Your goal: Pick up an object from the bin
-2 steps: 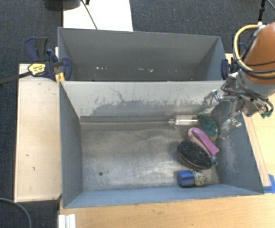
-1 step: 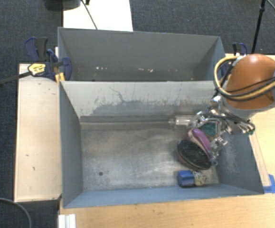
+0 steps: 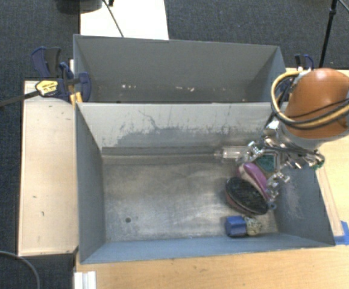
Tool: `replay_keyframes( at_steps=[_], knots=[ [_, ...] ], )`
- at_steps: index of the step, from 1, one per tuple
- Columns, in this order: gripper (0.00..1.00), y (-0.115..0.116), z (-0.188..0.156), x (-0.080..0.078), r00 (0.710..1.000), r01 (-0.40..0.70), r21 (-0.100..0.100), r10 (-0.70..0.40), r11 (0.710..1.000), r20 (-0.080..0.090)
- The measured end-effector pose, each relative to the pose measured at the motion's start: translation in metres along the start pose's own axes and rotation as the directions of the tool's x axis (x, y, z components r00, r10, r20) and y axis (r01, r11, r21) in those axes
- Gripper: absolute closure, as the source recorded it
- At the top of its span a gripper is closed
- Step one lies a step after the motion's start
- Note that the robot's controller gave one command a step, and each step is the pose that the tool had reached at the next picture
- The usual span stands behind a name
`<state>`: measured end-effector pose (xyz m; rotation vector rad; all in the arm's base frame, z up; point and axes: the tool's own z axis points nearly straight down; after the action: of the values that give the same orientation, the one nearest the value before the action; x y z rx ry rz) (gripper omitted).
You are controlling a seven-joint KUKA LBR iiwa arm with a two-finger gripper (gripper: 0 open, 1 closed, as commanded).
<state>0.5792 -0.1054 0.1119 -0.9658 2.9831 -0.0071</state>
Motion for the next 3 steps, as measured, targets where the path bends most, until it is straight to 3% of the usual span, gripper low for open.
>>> replay_keyframes(
  at_steps=[1, 2, 3],
  knots=[
    [0.0, 0.005, -0.009, -0.02, 0.955, -0.295, -0.003, 0.295, 0.955, -0.002],
    [0.0, 0.031, 0.038, -0.014, 0.998, -0.056, -0.004, 0.057, 0.998, 0.001],
    [1.0, 0.031, 0.036, -0.016, 0.998, -0.058, -0.002, 0.058, 0.998, 0.005]
  ],
)
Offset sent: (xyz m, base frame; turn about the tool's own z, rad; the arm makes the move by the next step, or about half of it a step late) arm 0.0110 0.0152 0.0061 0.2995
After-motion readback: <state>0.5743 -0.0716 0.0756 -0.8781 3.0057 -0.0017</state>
